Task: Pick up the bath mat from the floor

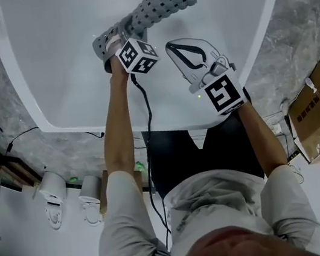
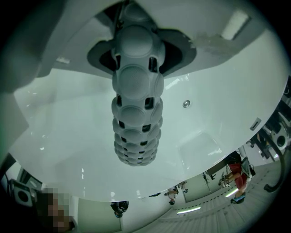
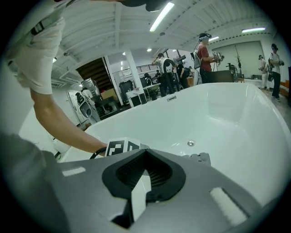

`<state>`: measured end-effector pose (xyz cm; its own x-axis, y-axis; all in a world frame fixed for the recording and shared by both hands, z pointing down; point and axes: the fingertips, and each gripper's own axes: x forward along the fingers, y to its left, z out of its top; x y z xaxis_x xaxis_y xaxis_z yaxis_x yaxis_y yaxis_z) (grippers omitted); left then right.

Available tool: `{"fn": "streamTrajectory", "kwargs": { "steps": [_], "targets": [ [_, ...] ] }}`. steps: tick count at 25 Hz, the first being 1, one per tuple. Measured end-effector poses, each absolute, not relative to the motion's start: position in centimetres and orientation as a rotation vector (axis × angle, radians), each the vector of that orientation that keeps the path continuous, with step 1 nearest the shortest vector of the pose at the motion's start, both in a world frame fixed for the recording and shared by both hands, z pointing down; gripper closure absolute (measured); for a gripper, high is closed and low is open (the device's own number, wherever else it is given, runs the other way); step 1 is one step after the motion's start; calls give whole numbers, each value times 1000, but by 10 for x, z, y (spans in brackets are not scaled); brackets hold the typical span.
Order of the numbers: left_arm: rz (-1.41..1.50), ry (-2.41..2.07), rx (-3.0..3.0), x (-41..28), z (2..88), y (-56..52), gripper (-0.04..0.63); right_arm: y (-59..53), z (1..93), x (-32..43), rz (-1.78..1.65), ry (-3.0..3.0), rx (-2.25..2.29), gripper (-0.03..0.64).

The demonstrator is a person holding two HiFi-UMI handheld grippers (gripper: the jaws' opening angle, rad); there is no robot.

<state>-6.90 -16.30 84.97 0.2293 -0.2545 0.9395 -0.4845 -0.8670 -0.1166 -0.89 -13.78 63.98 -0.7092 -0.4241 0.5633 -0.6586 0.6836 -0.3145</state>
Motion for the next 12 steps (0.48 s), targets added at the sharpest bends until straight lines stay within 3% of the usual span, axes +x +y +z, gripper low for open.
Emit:
{"fn": "streamTrajectory", "kwargs": {
  "steps": [12],
  "targets": [
    [1566,-860,2306,-73,771,-153,388,-122,590,-15,640,-2459,861,615]
  ]
}}
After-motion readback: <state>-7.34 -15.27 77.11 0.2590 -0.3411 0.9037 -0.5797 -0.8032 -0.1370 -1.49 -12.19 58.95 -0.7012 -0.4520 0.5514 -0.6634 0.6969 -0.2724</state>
